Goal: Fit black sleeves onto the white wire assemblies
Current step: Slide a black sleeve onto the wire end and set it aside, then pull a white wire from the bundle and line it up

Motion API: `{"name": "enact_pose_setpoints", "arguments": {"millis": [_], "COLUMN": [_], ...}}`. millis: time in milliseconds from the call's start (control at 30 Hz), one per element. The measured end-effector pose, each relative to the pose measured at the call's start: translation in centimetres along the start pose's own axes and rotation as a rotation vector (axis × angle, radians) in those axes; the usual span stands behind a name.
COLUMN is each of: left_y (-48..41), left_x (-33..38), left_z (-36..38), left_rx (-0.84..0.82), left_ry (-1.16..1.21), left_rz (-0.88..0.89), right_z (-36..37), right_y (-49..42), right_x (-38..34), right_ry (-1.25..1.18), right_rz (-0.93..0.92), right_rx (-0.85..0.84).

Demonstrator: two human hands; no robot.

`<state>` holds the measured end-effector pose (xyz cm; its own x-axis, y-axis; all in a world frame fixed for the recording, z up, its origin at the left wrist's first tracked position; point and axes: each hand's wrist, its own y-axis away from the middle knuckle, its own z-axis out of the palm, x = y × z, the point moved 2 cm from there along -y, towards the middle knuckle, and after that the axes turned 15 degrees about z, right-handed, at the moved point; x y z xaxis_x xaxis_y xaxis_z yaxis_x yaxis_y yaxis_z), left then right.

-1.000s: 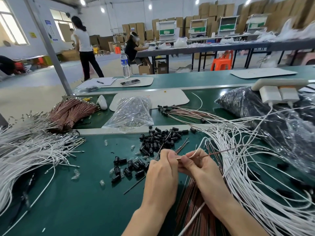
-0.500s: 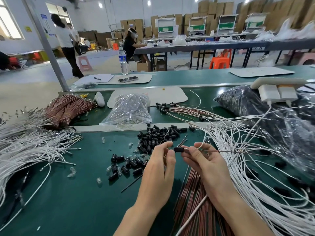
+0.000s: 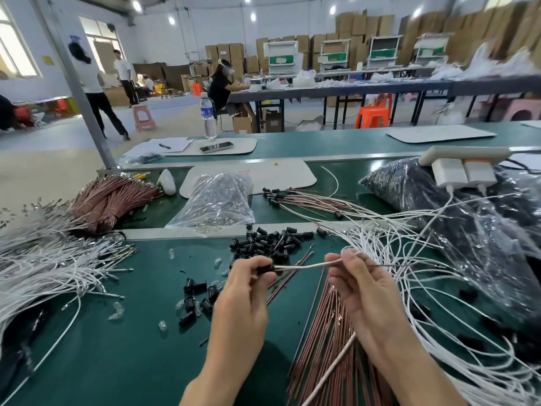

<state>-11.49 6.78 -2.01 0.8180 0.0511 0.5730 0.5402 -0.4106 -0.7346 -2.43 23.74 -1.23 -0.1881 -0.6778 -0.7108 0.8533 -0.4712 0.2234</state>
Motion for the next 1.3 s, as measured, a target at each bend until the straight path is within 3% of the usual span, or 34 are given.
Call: {"name": "enact_pose_setpoints", "arguments": {"millis": [167, 367, 467, 633, 833, 1033, 1133, 1233, 1300], "left_y": [-2.2, -10.7, -17.1, -19.2, -11.3, -4.8, -3.5, -2.6, -2.0], "left_x": [-0.3, 0.6, -1.5, -5.3, -5.5, -2.6, -1.6, -0.8, -0.3], "left_z": [-4.8, -5.6, -2.7, 1.8, -0.4, 0.2, 1.5, 2.2, 2.3], "left_rx": [0.184, 0.172, 0.065, -0.307, -0.530, -0.848, -0.874, -0.869, -0.866], "left_ry": [-0.033, 0.014, 0.014, -0.123, -0.234, -0.705, -0.835, -0.891, -0.900], "left_rz": [-0.063, -0.025, -0.089, -0.346, -0.281, -0.068, -0.043, -0.031, -0.030], "right_z": [0.0, 4.2, 5.4, 2.2, -0.3, 0.6, 0.2, -0.8, -1.0], "right_y": [0.5, -2.0, -5.9, -9.4, -7.1, -4.1, -2.7, -1.8, -1.4], "right_x": [-3.1, -9.8, -13.6, -12.4, -8.0, -3.9, -0.4, 2.5, 3.0], "right_ry": [-0.078, 0.130, 0.190, 0.321, 0.414, 0.987, 1.267, 1.714, 1.817], "right_rz": [-0.040, -0.235, -0.168, 0.262, 0.150, -0.105, -0.193, -0.311, -0.372], "right_rx": [0.007, -0.075, -0.065, 0.027, 0.090, 0.227, 0.270, 0.380, 0.421]}}
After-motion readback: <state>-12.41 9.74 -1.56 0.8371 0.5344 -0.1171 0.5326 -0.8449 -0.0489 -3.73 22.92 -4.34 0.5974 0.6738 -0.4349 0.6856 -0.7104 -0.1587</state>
